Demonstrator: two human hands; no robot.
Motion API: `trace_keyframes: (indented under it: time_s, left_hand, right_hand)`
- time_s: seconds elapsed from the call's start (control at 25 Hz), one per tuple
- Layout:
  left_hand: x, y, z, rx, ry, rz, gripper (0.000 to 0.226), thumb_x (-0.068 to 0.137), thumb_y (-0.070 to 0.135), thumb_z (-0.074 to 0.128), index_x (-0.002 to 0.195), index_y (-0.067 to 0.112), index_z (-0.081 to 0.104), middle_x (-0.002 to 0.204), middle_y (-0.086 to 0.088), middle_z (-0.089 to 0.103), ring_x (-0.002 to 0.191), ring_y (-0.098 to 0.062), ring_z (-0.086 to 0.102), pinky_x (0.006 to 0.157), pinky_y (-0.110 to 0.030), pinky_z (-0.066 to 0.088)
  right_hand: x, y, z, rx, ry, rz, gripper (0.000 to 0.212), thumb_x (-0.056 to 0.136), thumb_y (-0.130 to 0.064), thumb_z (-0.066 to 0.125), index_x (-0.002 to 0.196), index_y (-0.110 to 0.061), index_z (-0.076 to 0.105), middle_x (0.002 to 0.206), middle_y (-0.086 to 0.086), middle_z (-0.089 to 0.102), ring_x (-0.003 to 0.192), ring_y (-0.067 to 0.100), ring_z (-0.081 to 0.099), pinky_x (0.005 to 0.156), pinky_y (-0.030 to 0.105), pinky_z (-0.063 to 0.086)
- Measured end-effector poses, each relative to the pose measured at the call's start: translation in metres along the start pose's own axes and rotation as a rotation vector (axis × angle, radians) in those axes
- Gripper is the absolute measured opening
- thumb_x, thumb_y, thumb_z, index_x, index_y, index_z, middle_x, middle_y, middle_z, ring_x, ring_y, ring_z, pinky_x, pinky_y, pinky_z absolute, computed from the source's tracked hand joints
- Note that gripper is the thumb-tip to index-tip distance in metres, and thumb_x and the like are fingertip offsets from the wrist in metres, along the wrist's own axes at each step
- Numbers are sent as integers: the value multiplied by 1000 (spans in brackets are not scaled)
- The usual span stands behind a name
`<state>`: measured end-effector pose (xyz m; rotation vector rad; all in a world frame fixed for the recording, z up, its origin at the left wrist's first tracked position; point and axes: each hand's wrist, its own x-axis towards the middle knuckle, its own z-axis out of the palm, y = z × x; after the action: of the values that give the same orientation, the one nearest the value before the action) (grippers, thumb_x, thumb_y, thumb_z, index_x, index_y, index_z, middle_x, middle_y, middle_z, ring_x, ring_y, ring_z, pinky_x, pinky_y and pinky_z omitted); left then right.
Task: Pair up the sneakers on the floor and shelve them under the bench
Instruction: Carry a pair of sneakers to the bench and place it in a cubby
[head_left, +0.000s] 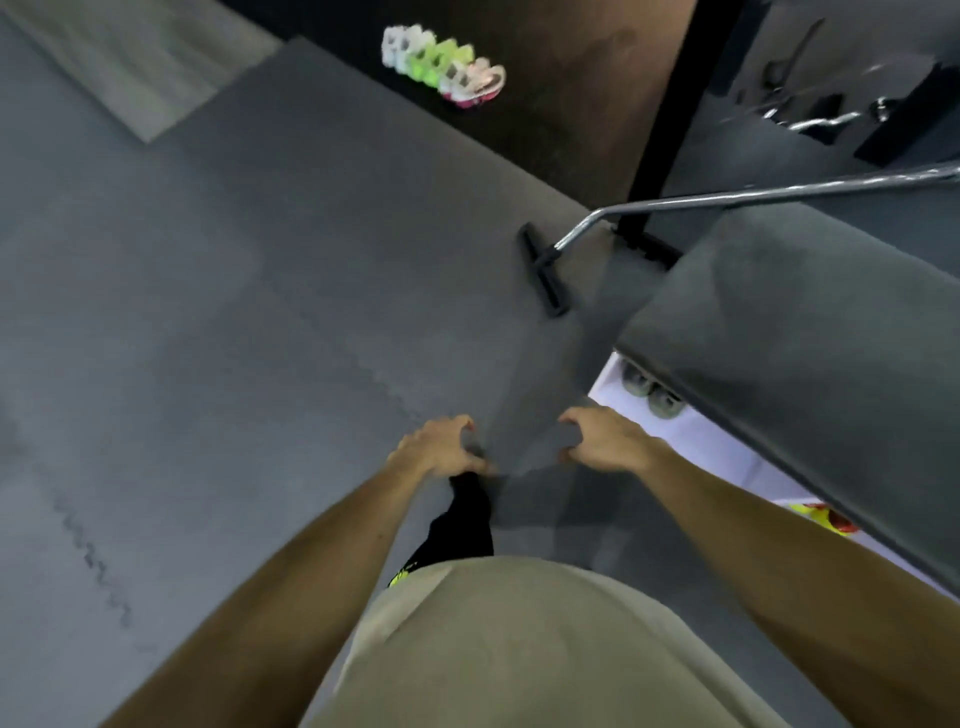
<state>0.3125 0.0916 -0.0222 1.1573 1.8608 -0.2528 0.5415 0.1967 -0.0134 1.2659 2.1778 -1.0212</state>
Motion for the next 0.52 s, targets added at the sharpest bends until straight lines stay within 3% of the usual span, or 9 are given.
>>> trace_keyframes:
  time_s: [0.2, 0.52]
  left_hand:
    - [39, -72, -41, -197, 6, -118, 80, 65, 63, 77, 133, 34, 47, 140, -1, 48, 125, -21, 48, 102, -36, 42]
    - [118, -148, -209, -229, 48, -166, 86, 64, 65, 75, 138, 33, 43, 145, -1, 44, 128, -24, 46, 105, -37, 39]
  right_hand:
    - [87, -62, -12, -58, -141, -9, 67, 73, -40, 74, 133, -22, 51, 137, 2, 55, 124, 23, 53, 103, 35, 44]
    - [224, -173, -109, -90, -133, -10, 66, 76, -43, 73, 133, -20, 50, 137, 4, 54, 123, 24, 52, 101, 36, 44]
